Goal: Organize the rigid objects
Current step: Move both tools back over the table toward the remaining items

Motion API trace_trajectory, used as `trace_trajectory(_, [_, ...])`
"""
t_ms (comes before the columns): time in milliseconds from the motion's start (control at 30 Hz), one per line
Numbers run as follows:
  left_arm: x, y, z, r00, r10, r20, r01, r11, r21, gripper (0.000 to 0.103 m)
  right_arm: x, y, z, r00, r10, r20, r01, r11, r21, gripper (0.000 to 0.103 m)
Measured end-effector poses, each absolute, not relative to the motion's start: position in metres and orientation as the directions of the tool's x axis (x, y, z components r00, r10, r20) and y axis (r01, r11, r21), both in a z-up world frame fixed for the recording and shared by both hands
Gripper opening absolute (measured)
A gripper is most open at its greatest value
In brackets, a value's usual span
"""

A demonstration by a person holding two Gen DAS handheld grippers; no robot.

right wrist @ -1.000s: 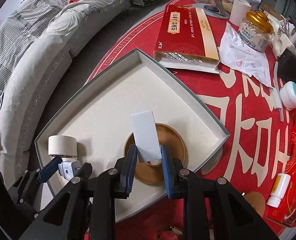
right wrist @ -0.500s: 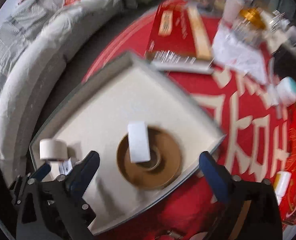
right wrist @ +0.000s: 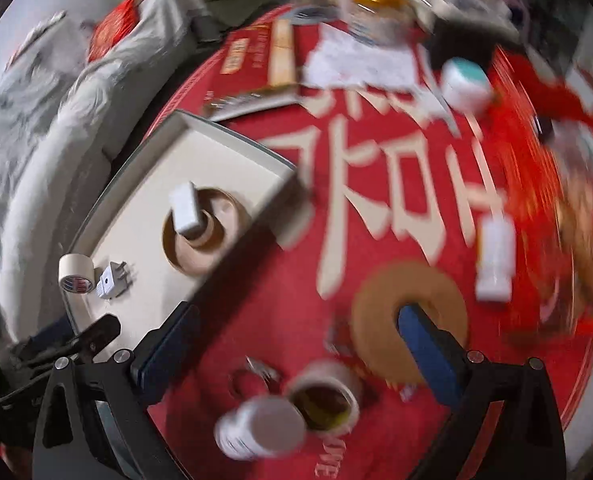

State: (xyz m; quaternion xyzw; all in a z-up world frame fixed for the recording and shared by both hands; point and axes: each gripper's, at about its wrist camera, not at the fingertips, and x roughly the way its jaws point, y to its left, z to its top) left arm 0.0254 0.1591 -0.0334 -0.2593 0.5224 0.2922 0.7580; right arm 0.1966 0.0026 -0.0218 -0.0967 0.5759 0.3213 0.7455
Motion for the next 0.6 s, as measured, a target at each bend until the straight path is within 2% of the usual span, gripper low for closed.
trace_trajectory(200, [0.025,0.123,-0.037,0.287,0.126,-0.95,-0.652,0.752,-0.097,0.103,0.214,-0.011,-0.031,0.083,0.447,-0.891,-0.544,0.769,0.335,0.1])
trace_trajectory(367, [0.034,0.115,-0.037,0.284,0.13,-0.95,-0.642,0.762,-0.088,0.103,0.217,-0.019,-0.054,-0.003,0.42,-0.908,-0.514,0.778,0.361,0.101])
trace_trajectory(500, [0.056,0.106,-0.04,0.265,0.168,-0.95,-0.61,0.792,-0.029,0.103,0.203,-0.049,-0.065,-0.137,0.461,-0.877,-0.452,0.759,0.469,0.101])
trace_trajectory(600, [0.077,0.1,-0.05,0.231,0.218,-0.948,-0.578,0.815,0.047,0.103,0.189,-0.076,-0.069,-0.161,0.476,-0.864,-0.402,0.768,0.498,0.101])
